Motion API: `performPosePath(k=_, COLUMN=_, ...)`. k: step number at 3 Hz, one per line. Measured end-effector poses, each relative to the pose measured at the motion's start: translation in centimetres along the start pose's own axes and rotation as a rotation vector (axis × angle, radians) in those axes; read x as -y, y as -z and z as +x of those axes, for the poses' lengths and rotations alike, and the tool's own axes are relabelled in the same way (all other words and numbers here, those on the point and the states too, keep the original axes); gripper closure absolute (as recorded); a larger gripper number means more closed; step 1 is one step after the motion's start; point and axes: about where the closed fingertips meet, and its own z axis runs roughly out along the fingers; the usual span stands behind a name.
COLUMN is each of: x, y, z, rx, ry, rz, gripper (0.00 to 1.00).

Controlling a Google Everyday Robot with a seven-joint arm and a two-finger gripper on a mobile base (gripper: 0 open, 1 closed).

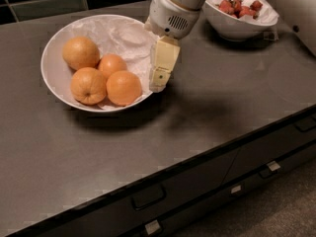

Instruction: Pick orange from white bowl

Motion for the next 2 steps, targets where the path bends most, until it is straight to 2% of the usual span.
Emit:
performPosePath(k=1, x=0.2, y=-1.3, z=-1.6, rx=0.011, ry=0.024, rz=-0.018, gripper=0.0)
performPosePath(k=2, x=0.2, y=-2.6, z=-2.6, rx=0.026, ry=0.025, rz=-0.027, gripper=0.13)
